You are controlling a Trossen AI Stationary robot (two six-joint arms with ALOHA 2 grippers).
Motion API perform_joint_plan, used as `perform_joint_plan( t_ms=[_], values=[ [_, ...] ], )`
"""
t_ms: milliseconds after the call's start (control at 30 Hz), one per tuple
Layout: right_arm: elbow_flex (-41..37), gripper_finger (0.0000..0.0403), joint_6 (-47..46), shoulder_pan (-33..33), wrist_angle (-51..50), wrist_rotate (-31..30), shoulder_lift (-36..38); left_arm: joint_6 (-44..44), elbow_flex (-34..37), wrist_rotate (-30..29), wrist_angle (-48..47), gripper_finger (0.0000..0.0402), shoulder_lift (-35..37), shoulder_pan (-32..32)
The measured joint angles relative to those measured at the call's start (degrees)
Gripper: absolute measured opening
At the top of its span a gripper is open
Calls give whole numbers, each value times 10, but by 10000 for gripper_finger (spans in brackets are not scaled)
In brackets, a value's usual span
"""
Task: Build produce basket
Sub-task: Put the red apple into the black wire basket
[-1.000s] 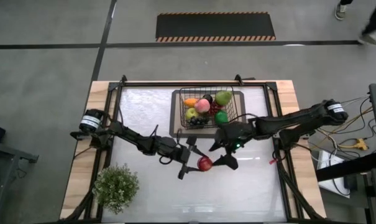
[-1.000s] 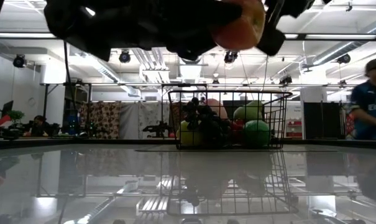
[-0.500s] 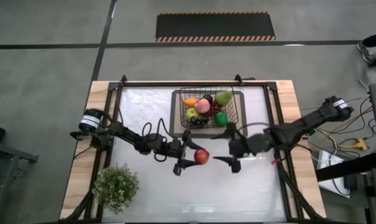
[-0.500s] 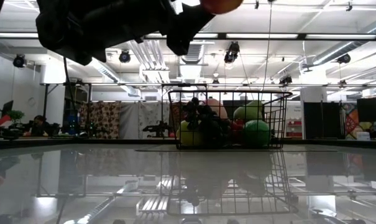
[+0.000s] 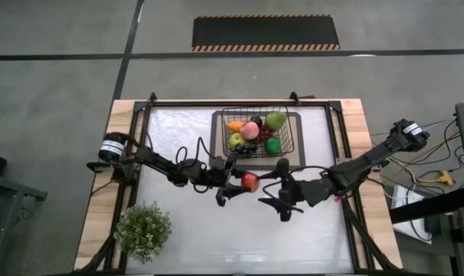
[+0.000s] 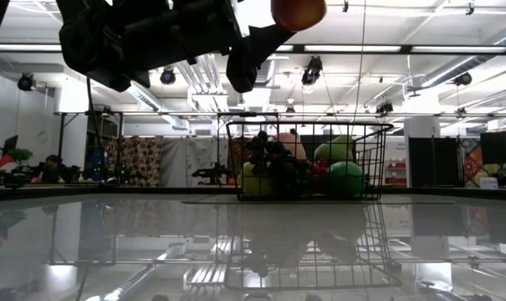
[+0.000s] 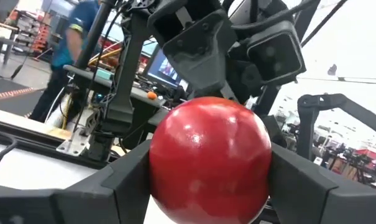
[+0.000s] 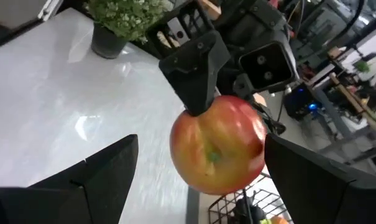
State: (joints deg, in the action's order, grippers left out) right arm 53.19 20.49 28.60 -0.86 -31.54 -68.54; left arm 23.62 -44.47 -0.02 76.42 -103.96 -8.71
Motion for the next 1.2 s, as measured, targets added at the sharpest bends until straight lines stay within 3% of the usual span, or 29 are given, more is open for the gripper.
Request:
perform_joint_plan(
  t_ms=[333, 800, 1033, 1200],
  values=[
    [0, 329, 76, -5, 62, -48, -41, 0, -6, 10, 6, 244, 1, 0],
    [0, 322, 76, -5, 63, -61, -45, -4, -6, 11, 7, 245, 1, 0],
    [0, 245, 78, -5, 63, -61, -45, -4, -6, 12, 6, 245, 1, 0],
    [0, 238, 75, -5, 63, -61, -44, -1, -6, 12, 6, 245, 1, 0]
  ],
)
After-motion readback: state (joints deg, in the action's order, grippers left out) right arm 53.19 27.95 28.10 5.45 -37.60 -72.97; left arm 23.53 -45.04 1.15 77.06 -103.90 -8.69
